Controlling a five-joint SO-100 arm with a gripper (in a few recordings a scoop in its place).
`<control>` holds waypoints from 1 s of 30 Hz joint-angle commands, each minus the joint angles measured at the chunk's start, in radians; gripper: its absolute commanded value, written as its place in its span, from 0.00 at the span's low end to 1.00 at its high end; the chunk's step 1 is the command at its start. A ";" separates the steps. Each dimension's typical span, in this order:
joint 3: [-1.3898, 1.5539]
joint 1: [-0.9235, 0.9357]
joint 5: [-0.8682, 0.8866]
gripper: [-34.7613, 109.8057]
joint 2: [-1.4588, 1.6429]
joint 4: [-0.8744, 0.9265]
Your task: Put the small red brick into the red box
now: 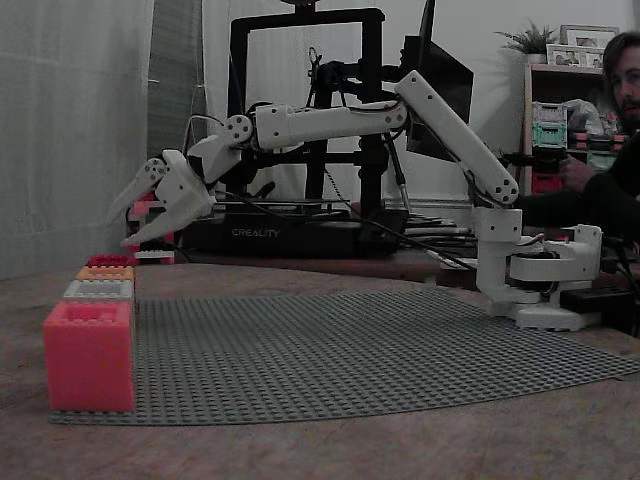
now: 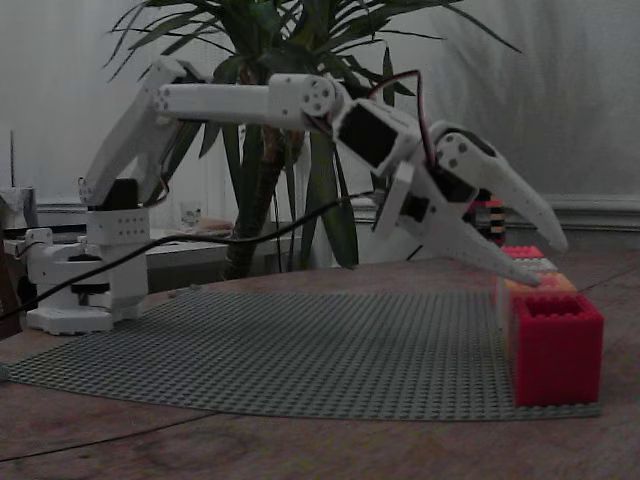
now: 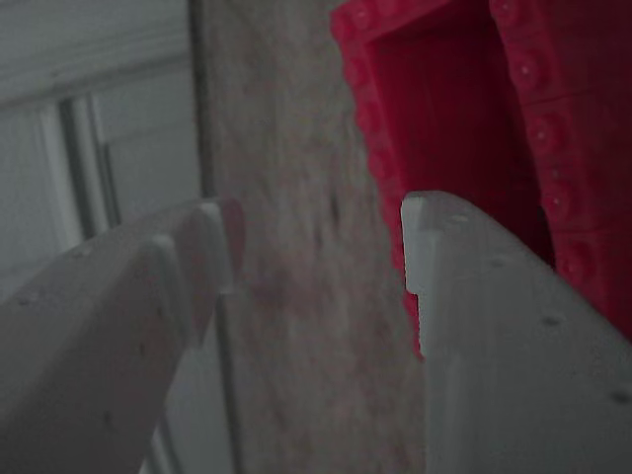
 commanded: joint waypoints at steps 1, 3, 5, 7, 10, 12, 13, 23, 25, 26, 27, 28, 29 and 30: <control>-0.029 0.015 -0.006 0.24 0.129 -0.008; 0.041 0.011 0.015 0.24 0.232 -0.008; 0.110 -0.002 0.031 0.24 0.345 0.009; 0.173 -0.026 0.043 0.24 0.454 0.060; 0.342 -0.067 0.060 0.24 0.635 0.112; 0.474 -0.087 0.060 0.24 0.761 0.143; 0.545 -0.098 0.058 0.24 0.822 0.163; 1.523 -0.210 0.104 0.24 1.545 0.213; 1.671 -0.210 0.107 0.24 1.687 0.227; 1.726 -0.210 0.115 0.24 1.750 0.244; 1.775 -0.210 0.121 0.24 1.810 0.262; 1.815 -0.212 0.120 0.24 1.870 0.285; 1.850 -0.216 0.117 0.24 1.927 0.316; 1.882 -0.225 0.112 0.24 1.983 0.341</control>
